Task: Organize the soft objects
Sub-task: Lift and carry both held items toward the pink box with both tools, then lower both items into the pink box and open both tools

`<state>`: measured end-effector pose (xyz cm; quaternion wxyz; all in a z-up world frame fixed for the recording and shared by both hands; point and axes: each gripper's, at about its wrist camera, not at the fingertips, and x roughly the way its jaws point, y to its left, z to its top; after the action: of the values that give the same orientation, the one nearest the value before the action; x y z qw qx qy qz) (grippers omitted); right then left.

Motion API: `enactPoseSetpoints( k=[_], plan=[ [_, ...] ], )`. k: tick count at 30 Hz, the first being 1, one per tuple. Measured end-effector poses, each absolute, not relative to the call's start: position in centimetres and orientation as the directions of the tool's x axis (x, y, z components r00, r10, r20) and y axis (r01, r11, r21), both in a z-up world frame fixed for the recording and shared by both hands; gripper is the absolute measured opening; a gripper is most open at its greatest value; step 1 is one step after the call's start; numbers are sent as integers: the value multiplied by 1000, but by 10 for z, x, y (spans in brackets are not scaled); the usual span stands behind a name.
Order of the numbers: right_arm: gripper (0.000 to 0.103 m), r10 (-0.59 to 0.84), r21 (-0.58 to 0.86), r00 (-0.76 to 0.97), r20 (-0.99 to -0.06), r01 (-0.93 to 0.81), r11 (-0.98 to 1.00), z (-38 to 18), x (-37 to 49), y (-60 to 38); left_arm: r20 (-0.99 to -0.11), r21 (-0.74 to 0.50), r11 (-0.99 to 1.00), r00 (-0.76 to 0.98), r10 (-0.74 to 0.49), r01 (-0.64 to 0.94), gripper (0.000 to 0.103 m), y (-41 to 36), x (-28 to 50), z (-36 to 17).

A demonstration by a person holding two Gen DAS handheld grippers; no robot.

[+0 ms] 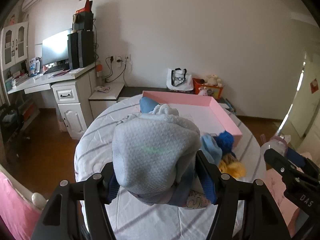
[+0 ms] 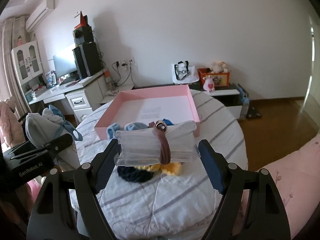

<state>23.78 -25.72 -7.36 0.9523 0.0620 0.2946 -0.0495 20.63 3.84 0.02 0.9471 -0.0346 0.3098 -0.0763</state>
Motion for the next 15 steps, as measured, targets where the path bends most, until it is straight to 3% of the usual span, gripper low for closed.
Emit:
enactPoseSetpoints(
  k=[15],
  plan=[
    [78,-63,88,823,-564,136,987,-82,338,-276,-542,-109,985,823,-170,132,63,2,372,6]
  ],
)
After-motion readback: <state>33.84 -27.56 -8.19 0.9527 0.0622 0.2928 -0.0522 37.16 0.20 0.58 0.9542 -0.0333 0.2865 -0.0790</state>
